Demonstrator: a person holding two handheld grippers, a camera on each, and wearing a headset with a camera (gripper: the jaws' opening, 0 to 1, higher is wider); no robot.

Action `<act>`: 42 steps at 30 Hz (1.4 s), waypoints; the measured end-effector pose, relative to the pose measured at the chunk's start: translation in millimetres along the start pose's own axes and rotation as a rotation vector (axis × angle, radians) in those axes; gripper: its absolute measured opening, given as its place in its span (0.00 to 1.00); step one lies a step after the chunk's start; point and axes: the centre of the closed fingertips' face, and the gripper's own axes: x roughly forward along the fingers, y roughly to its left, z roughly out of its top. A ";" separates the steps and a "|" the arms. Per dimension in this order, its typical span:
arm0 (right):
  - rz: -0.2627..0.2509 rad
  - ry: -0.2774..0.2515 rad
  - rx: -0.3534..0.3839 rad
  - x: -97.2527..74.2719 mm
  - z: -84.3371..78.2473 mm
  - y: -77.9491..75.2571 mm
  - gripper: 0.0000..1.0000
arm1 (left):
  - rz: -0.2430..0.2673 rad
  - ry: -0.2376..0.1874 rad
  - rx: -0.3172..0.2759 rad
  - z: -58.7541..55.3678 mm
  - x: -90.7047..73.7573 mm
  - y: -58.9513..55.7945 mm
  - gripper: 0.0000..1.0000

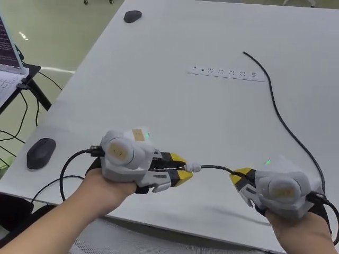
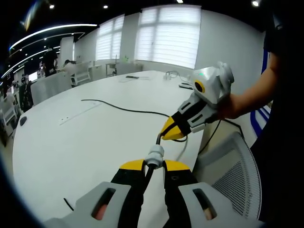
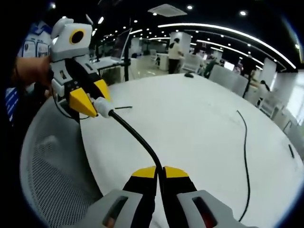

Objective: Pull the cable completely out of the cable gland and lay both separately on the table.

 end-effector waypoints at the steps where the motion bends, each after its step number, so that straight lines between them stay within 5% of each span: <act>1: -0.012 0.004 0.045 1.0 -5.2 -3.6 0.00 | 0.002 -0.001 0.002 0.4 0.7 -0.7 0.14; 8: -0.020 0.042 0.124 6.1 -29.0 -6.2 0.00 | -0.006 0.014 0.013 -4.3 3.6 -3.3 0.14; 11: -0.018 0.042 0.220 8.3 -32.4 -4.9 0.00 | -0.007 0.013 0.013 -4.3 5.3 -4.3 0.14; 32: 0.005 0.027 0.084 -3.9 -26.4 -1.1 0.01 | 0.002 0.022 0.020 -0.6 4.6 0.8 0.14; 36: 0.016 0.020 0.065 -8.2 -21.9 0.2 0.08 | 0.003 0.024 0.020 -0.1 4.7 1.9 0.14; 39: 0.048 -0.015 0.043 -13.3 -6.8 7.1 0.15 | 0.000 0.031 0.024 -0.3 5.1 1.5 0.14; 42: 0.068 -0.046 -0.060 -18.2 14.7 16.9 0.18 | -0.001 0.033 0.026 -0.1 5.8 1.1 0.14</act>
